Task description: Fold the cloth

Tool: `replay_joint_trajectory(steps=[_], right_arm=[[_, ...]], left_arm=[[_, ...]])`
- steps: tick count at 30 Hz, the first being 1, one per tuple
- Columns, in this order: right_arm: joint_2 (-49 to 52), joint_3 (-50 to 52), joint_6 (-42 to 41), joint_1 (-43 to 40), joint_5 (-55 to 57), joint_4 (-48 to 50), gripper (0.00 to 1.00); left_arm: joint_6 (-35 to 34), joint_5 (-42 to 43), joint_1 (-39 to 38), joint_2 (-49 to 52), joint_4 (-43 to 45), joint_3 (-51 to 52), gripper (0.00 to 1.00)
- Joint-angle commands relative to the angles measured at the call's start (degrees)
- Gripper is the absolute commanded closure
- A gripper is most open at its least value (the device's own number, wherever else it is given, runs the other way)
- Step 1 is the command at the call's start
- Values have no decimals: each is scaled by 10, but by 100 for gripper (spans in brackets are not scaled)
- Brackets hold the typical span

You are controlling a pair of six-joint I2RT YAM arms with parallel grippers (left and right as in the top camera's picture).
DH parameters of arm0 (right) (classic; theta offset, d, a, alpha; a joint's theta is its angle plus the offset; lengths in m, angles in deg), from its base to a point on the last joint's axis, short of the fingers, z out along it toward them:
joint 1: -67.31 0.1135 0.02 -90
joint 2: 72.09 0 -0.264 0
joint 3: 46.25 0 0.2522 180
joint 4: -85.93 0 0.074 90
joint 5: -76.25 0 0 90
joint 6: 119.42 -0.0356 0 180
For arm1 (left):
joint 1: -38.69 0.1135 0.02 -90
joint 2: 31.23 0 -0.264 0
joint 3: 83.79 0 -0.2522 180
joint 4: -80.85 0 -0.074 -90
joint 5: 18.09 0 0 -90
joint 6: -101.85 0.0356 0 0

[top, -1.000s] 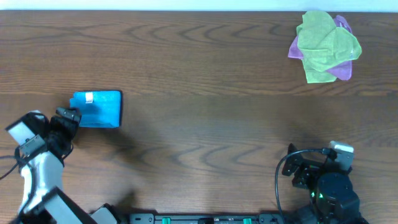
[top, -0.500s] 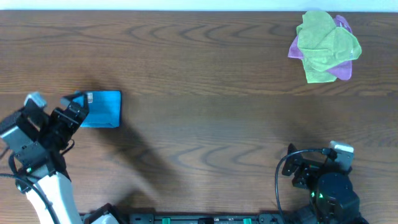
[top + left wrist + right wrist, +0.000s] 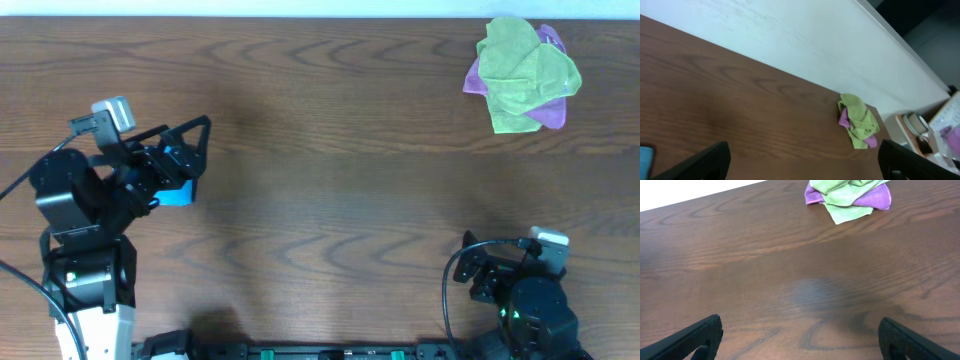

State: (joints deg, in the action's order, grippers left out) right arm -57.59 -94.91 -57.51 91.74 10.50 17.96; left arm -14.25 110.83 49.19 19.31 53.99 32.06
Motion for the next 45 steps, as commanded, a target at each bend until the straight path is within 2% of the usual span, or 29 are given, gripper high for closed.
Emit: replay_joint_trajectory(steps=[1, 5, 12, 15, 22, 26, 29, 34, 45], right_arm=[[-3, 1, -8, -5, 8, 0, 1], [-3, 1, -8, -5, 8, 0, 1], [-3, 1, -8, -5, 8, 0, 1], [-3, 1, -8, -5, 8, 0, 1], [-3, 1, -8, -5, 8, 0, 1], [-3, 1, -8, -5, 8, 0, 1], [-3, 1, -8, -5, 8, 0, 1], [-3, 1, -8, -5, 8, 0, 1], [-3, 1, -8, -5, 8, 0, 1]], left_arm=[[-24, -51, -12, -11, 2, -11, 5], [-9, -53, -12, -9, 25, -11, 5], [165, -70, -14, -14, 26, -10, 5], [227, -107, -20, -36, 19, 3, 5], [300, -231, -27, -191, 14, 144, 5], [337, -260, -27, -318, 14, 253, 5], [347, -260, -27, -403, 9, 324, 5], [347, -257, -27, -473, -40, 390, 5], [333, -258, -28, -504, -167, 410, 5]])
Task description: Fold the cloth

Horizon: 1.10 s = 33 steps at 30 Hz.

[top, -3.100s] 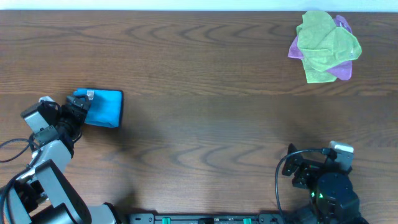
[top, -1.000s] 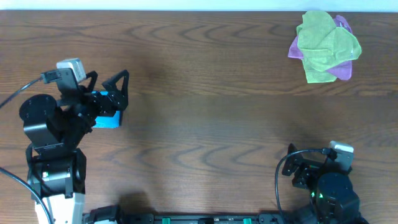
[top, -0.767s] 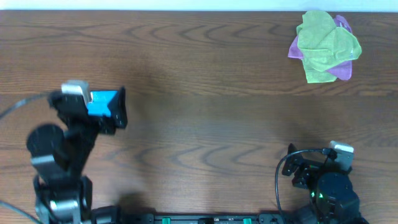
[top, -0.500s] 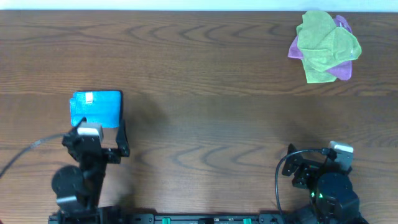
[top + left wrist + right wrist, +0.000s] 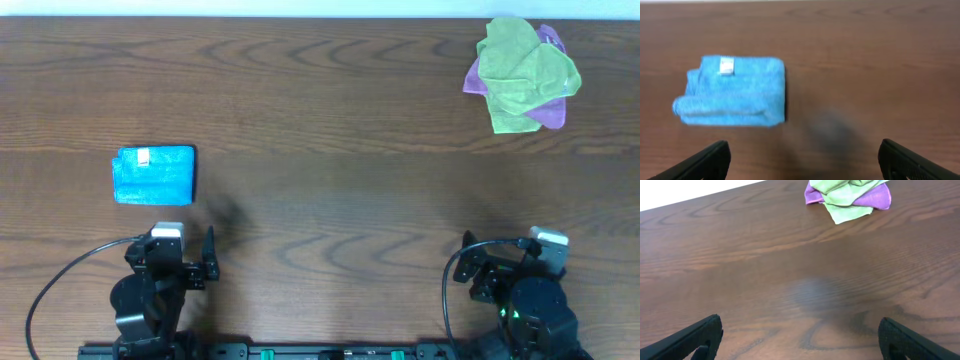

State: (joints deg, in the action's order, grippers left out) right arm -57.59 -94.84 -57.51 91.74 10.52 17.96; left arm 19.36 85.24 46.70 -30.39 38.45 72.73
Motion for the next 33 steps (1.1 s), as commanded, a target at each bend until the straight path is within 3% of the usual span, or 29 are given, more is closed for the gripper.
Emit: replay_joint_trajectory(steps=[1, 10, 33], right_arm=[[-3, 0, -8, -5, 8, 0, 1], [-3, 0, -8, -5, 8, 0, 1], [-3, 0, -8, -5, 8, 0, 1]], left_arm=[[-9, -2, -5, -7, -21, 4, 5], [-22, -15, -70, -7, -30, 12, 5], [-24, -15, -70, -6, -28, 12, 5]])
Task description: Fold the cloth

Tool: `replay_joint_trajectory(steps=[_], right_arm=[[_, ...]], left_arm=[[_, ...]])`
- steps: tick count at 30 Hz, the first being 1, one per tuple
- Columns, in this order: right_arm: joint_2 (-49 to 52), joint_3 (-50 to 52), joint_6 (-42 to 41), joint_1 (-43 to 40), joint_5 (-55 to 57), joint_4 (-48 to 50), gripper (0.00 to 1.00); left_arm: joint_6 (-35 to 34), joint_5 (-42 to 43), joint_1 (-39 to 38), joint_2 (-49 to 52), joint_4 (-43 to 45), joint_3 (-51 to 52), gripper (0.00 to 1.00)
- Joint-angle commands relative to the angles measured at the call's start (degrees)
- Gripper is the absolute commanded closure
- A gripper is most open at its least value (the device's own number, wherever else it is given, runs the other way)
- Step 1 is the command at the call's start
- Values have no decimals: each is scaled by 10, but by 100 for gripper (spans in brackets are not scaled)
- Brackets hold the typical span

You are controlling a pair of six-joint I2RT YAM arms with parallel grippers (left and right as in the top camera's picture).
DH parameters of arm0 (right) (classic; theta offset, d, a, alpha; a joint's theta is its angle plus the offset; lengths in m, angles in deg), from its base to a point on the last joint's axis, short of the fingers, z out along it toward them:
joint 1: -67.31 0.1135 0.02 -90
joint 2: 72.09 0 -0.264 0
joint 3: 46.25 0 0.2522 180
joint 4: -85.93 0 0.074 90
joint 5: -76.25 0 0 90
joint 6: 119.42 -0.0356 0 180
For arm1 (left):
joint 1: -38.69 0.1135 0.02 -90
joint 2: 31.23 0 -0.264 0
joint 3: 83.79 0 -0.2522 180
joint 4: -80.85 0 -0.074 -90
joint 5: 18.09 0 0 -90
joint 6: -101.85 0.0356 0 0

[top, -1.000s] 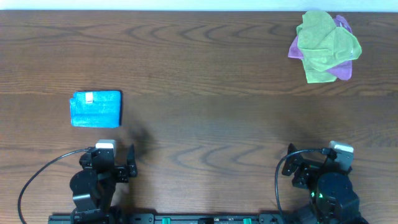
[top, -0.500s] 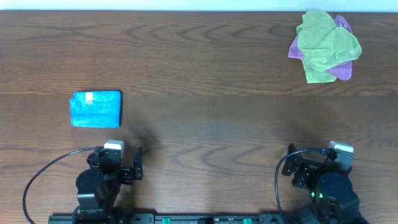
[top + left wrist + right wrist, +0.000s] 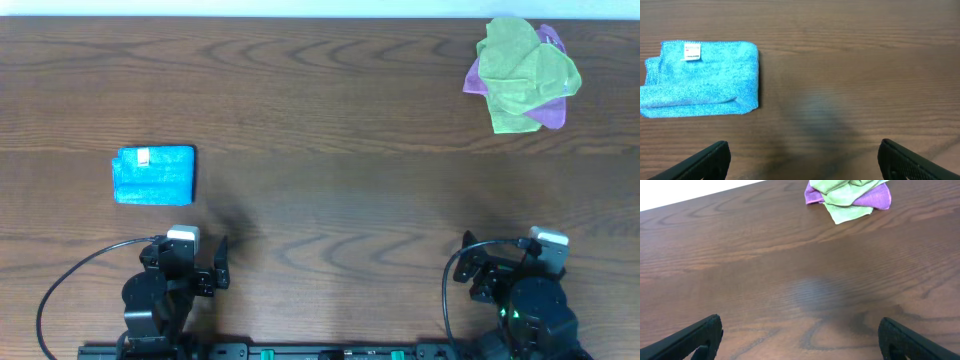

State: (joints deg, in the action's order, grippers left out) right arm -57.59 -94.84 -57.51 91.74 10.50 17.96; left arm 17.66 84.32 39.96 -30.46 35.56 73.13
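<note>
A blue cloth [image 3: 154, 175], folded into a small rectangle with a white tag on top, lies flat on the left of the wooden table [image 3: 320, 120]; the left wrist view has the blue cloth [image 3: 702, 78] at upper left. My left gripper [image 3: 207, 265] rests at the table's front left, below the cloth and apart from it; in its own view the left gripper [image 3: 802, 160] stands open with nothing between its fingers. My right gripper [image 3: 480, 262] sits at the front right; the right gripper [image 3: 800, 340] is open over bare wood.
A crumpled pile of green and purple cloths [image 3: 524, 75] lies at the far right corner of the table, also far ahead of the right wrist camera as the green and purple cloths [image 3: 850, 197]. The white wall edge runs along the table's back.
My left arm has shifted slightly to the right at the front edge, so the blue cloth sits further left in its view. The cloth and the right arm have not moved.
My left arm was first raised over the left of the table, covering most of the blue cloth. Then it was drawn back at the front edge, open, with the folded cloth lying free. Now it rests there, a little to the right. The right arm stayed still.
</note>
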Motion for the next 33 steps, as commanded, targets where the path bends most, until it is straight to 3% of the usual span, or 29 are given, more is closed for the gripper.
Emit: replay_joint_trajectory(steps=[1, 7, 12, 18, 28, 33], right_arm=[[-3, 0, -8, -5, 8, -1, 1], [-14, 16, 16, -62, 8, -10, 1], [-89, 81, 178, -146, -109, 3, 1], [-142, 156, 285, -217, -235, 30, 1], [-142, 252, 299, -226, -278, 99, 1], [-142, 252, 308, -226, -273, 98, 1]], left_arm=[[-7, -6, -2, -6, 0, 8, 5], [-7, -6, -2, -6, 0, 8, 5], [-7, -6, -2, -6, 0, 8, 5], [-7, -6, -2, -6, 0, 8, 5], [-7, -6, -2, -6, 0, 8, 5], [-7, -6, -2, -6, 0, 8, 5]])
